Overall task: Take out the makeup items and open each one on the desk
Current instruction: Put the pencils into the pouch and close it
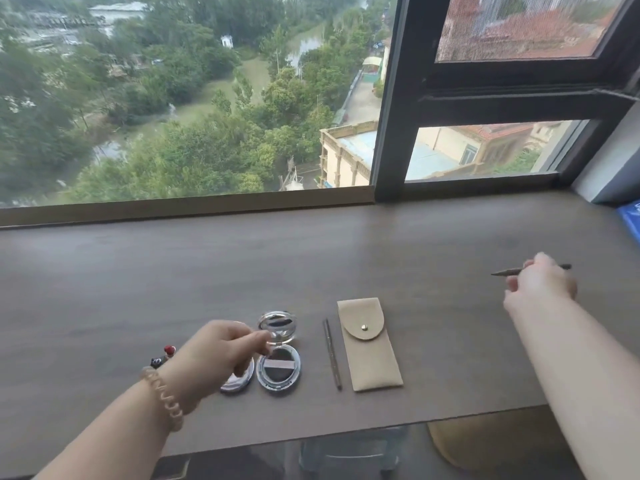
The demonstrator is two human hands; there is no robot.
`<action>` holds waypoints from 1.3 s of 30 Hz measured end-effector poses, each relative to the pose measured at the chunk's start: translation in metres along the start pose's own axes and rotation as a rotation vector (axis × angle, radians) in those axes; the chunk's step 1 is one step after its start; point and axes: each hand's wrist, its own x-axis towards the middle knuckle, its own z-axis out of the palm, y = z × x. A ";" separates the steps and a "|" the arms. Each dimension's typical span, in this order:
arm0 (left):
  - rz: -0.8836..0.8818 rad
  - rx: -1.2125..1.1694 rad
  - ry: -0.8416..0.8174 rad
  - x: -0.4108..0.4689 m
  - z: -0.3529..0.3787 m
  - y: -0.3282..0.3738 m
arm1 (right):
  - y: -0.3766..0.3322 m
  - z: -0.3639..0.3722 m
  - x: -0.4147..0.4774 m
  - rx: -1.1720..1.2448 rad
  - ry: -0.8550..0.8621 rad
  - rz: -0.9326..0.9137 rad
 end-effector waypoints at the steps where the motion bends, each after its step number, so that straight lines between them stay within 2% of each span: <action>1: -0.031 -0.057 0.059 0.002 0.003 -0.008 | 0.008 -0.008 0.007 -0.032 0.016 -0.037; 2: -0.047 -0.089 0.091 0.007 0.010 -0.010 | 0.017 -0.007 0.002 -0.077 -0.045 -0.040; 5: -0.055 -0.014 0.085 0.026 0.038 -0.002 | 0.066 0.012 -0.031 -0.237 -0.461 -0.281; 8: -0.065 0.156 0.053 0.043 0.056 -0.010 | 0.127 0.019 -0.066 -0.607 -0.809 -0.584; 10: -0.069 0.185 0.078 0.051 0.067 -0.019 | 0.161 0.016 -0.078 -0.945 -0.883 -0.946; 11: -0.066 0.177 0.113 0.054 0.073 -0.023 | 0.175 0.013 -0.085 -1.060 -0.936 -1.065; 14: -0.117 0.118 0.192 0.059 0.092 -0.036 | 0.203 0.004 -0.096 -1.290 -1.091 -1.115; 17: -0.197 0.076 0.226 0.064 0.108 -0.050 | 0.219 0.000 -0.097 -1.416 -1.116 -1.164; 21: -0.202 0.225 0.315 0.069 0.119 -0.056 | 0.232 -0.002 -0.094 -1.555 -1.117 -1.250; 25: -0.223 0.147 0.334 0.074 0.125 -0.056 | 0.240 0.001 -0.093 -1.584 -1.066 -1.356; 29: -0.196 0.221 0.363 0.073 0.125 -0.056 | 0.247 0.005 -0.093 -1.663 -1.098 -1.296; 31: -0.193 0.289 0.369 0.072 0.125 -0.055 | 0.247 0.004 -0.095 -1.636 -1.054 -1.295; 36: -0.154 0.371 0.354 0.076 0.132 -0.053 | 0.242 -0.002 -0.080 -1.370 -0.864 -1.380; 39: -0.140 0.412 0.293 0.081 0.137 -0.052 | 0.242 -0.003 -0.063 -1.377 -0.908 -1.467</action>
